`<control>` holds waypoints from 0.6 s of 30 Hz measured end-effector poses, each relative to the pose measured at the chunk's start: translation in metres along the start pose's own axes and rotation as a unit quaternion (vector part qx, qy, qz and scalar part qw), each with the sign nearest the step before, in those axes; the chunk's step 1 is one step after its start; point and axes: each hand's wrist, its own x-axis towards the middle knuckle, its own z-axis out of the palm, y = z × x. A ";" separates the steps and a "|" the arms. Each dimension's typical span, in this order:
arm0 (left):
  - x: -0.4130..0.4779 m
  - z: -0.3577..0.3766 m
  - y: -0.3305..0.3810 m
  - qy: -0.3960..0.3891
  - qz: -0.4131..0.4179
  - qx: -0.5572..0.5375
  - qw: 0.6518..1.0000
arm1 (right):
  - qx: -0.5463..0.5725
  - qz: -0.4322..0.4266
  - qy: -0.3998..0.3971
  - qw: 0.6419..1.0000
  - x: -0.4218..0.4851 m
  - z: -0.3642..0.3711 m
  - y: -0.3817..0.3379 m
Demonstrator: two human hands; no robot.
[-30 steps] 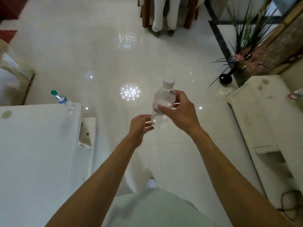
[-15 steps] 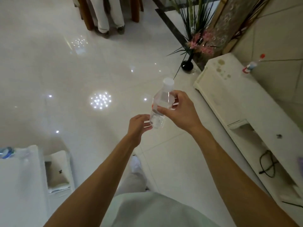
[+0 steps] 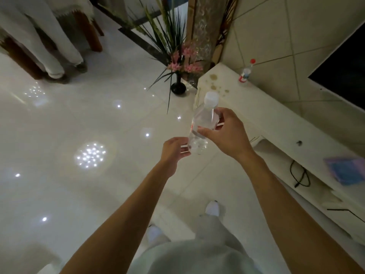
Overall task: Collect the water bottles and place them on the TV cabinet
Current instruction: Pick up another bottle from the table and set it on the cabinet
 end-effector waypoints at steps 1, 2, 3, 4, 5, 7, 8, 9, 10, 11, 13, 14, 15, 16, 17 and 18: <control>0.009 0.015 0.004 -0.005 0.001 0.003 1.000 | 0.002 0.002 0.005 1.000 0.011 -0.010 0.008; 0.019 0.030 0.007 -0.011 0.005 0.004 1.000 | 0.002 0.000 0.009 1.000 0.023 -0.020 0.016; 0.030 0.046 0.011 -0.013 0.011 0.008 1.000 | 0.001 -0.004 0.013 1.000 0.036 -0.030 0.024; 0.039 0.062 0.013 -0.013 0.013 0.012 1.000 | -0.001 -0.005 0.015 1.000 0.047 -0.042 0.033; 0.047 0.078 0.015 -0.013 0.013 0.017 1.000 | 0.000 -0.004 0.020 1.000 0.057 -0.054 0.041; 0.060 0.114 0.019 -0.021 0.012 0.019 1.000 | 0.007 -0.001 0.026 1.000 0.080 -0.079 0.059; 0.067 0.132 0.021 -0.022 0.010 0.022 0.999 | 0.010 0.003 0.026 1.000 0.091 -0.091 0.067; 0.073 0.149 0.026 -0.020 0.008 0.027 0.999 | 0.012 0.007 0.024 1.000 0.102 -0.104 0.075; 0.080 0.165 0.031 -0.019 0.007 0.031 0.999 | 0.015 0.011 0.021 1.000 0.112 -0.116 0.082; 0.087 0.181 0.036 -0.019 0.007 0.035 0.999 | 0.019 0.013 0.019 1.000 0.122 -0.128 0.088; 0.100 0.208 0.047 -0.022 0.007 0.043 0.999 | 0.025 0.014 0.020 0.999 0.141 -0.150 0.100; 0.107 0.220 0.052 -0.024 0.008 0.050 0.998 | 0.029 0.016 0.022 0.999 0.149 -0.159 0.106; 0.114 0.231 0.056 -0.026 0.009 0.057 0.998 | 0.033 0.017 0.026 0.999 0.158 -0.167 0.113; 0.122 0.240 0.061 -0.028 0.010 0.062 0.998 | 0.038 0.020 0.031 0.999 0.166 -0.174 0.119; 0.131 0.249 0.065 -0.031 0.011 0.068 0.997 | 0.041 0.022 0.036 0.998 0.176 -0.180 0.125; 0.141 0.257 0.070 -0.033 0.011 0.073 0.997 | 0.045 0.026 0.039 0.998 0.186 -0.184 0.130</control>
